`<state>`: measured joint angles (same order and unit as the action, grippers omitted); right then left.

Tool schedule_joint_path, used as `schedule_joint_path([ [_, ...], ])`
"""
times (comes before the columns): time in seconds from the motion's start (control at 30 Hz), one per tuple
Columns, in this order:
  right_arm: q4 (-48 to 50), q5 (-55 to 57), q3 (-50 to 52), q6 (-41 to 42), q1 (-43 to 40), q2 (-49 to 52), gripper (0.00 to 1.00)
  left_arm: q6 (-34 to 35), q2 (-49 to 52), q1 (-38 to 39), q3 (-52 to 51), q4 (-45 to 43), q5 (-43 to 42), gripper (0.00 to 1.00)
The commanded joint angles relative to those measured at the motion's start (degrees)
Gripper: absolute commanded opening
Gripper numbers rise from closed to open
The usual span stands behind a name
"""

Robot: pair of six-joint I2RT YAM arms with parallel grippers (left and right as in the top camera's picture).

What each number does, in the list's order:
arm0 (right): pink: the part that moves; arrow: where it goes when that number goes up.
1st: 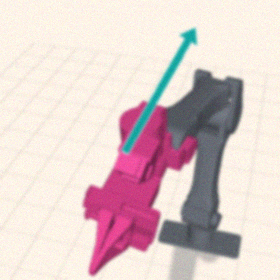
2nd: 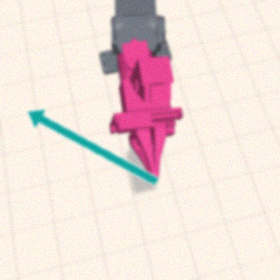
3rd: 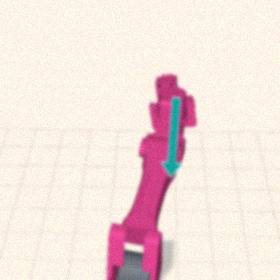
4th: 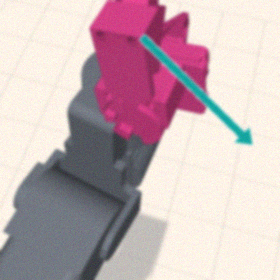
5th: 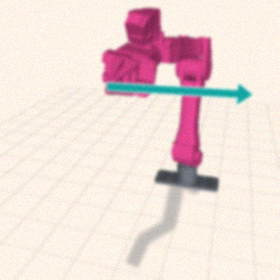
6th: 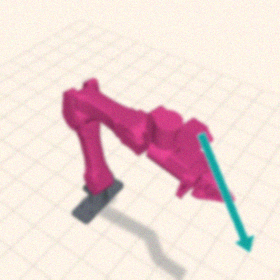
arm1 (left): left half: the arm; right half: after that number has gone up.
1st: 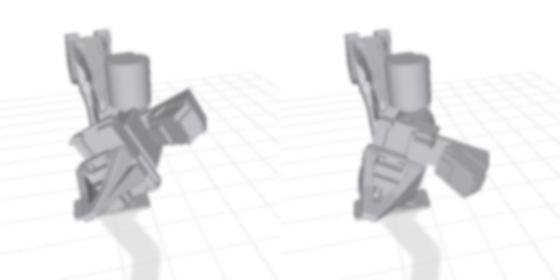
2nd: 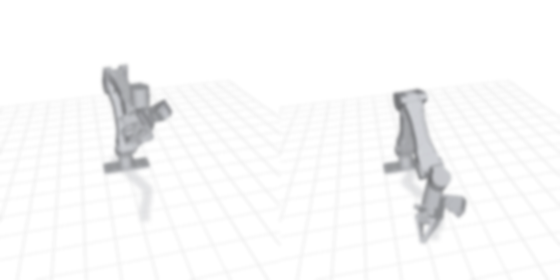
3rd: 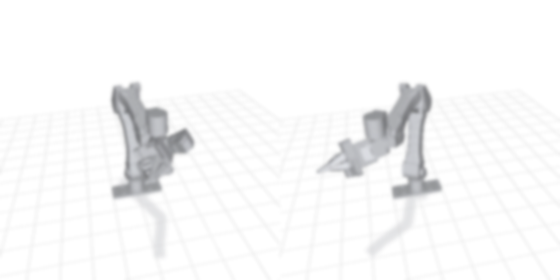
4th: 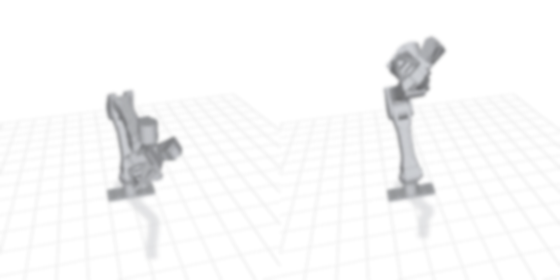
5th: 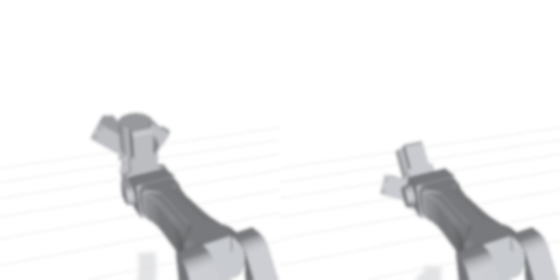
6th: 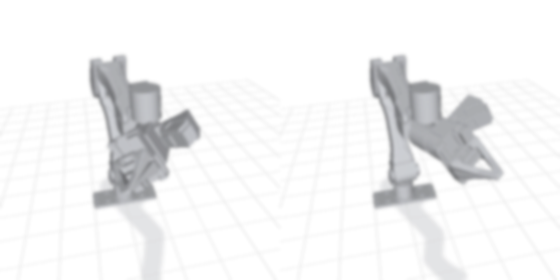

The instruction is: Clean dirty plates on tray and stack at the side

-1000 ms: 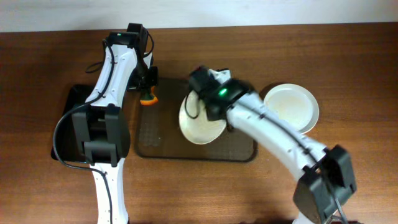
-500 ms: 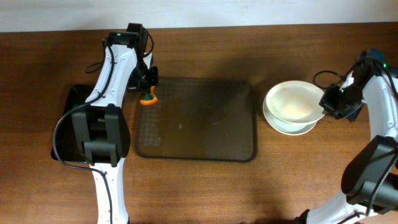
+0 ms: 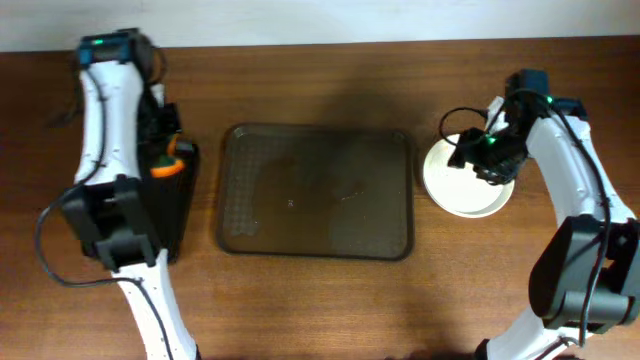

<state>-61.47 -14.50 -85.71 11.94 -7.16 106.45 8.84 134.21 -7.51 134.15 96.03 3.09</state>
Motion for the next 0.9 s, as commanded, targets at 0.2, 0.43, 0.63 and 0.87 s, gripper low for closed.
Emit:
schedule_joint_path([
  [0.2,-1.4,-0.31,-1.11,-0.15,2.01,-0.02,0.65,0.7,-1.57,-9.03,-19.91,-12.31,1.4,1.0],
  [0.43,-8.7,-0.31,-9.75,-1.53,2.01,-1.73,0.63,0.87,-9.84,-7.85,-11.89,-9.75,-2.34,1.0],
  [0.63,-23.45,3.15,-21.44,-4.66,2.01,-16.02,0.58,0.92,-21.07,0.09,-10.12,-12.02,-9.77,1.0],
  [0.87,-25.94,3.13,-21.44,-4.63,1.99,-34.56,0.99,2.19,-20.98,2.86,-10.29,-15.45,-10.84,1.0],
])
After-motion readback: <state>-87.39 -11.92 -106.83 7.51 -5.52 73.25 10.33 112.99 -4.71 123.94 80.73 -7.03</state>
